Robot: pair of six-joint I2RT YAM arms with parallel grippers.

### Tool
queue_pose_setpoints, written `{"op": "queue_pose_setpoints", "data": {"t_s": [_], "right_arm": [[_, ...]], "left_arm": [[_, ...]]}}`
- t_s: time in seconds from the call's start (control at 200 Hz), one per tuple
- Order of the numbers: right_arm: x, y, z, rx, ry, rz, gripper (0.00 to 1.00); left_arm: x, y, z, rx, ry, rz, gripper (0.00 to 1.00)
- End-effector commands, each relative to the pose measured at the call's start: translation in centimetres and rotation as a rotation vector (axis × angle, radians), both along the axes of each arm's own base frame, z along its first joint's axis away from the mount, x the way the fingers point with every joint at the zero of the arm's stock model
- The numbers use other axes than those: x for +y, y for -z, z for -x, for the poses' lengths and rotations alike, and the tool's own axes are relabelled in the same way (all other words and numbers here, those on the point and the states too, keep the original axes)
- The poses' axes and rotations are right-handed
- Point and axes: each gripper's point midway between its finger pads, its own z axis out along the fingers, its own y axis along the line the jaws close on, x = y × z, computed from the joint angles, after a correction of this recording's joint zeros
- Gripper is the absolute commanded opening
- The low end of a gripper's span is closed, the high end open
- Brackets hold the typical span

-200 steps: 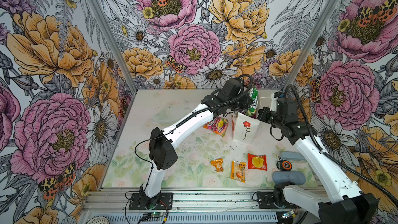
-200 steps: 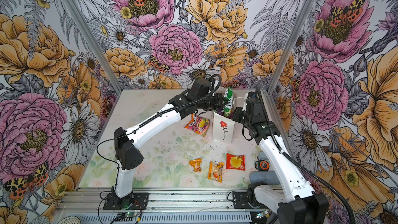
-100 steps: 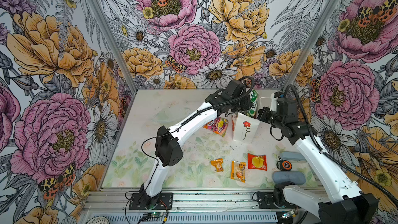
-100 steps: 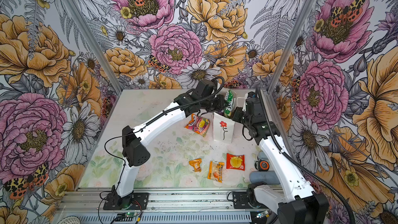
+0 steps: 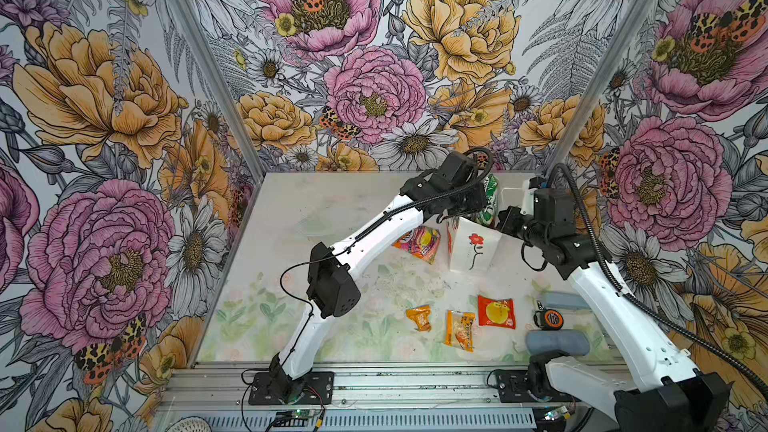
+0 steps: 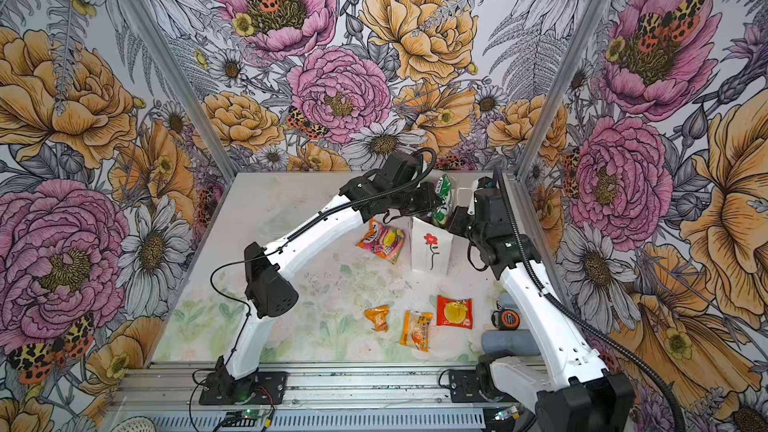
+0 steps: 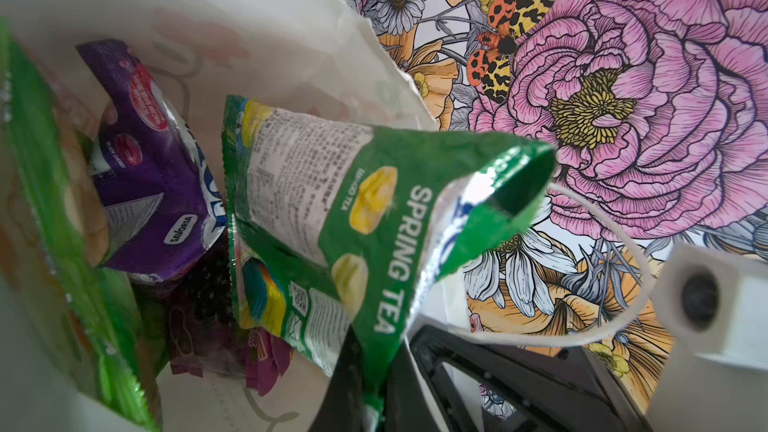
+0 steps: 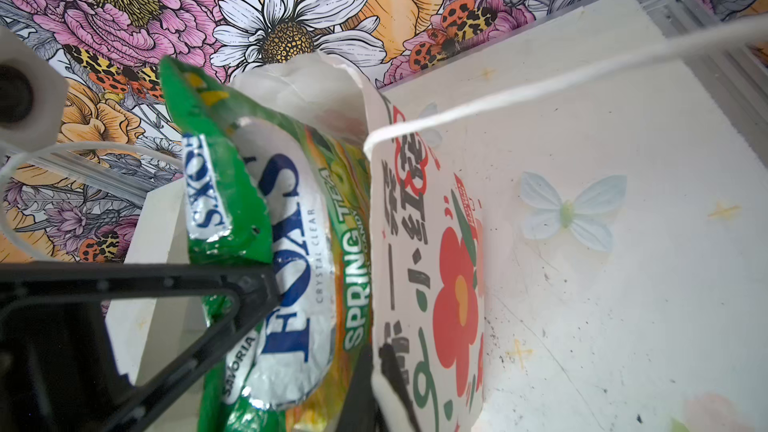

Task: Place the snacks into the paper bag
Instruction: 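Lower the Spring Tea bag into the paper bag and open the left gripper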

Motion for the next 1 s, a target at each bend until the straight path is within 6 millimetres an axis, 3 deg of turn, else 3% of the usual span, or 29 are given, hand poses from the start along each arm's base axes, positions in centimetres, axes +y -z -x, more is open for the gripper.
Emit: {"op": "queue_pose_setpoints", "data": {"t_s": [0.0,0.485,0.726,0.996], "right_arm": [[0.3,-2.2,0.3,-0.067,-0.021,-0.011,0.00],[0.2,-2.3,0.4,-0.069,-0.025,-0.007,0.00],[0.2,-2.3,0.3,-0.070,-0.020,-0.005,0.00],[0.0,-2.3,0.4,-0.072,-0.018,0.005,0.00]], "left_arm": [[0.3,-1.3,-0.8,-0.038,-0.015,0.012,0.00],[1.5,-3.5,-0.1,-0.099,-0.025,-0.014,0.29],[2.4,-6.2,0.9,-0.187,-0.019,-0.026,0.35],[5.4,-11.5,4.7,-0.388,0.022,-0.075,0.48]]}}
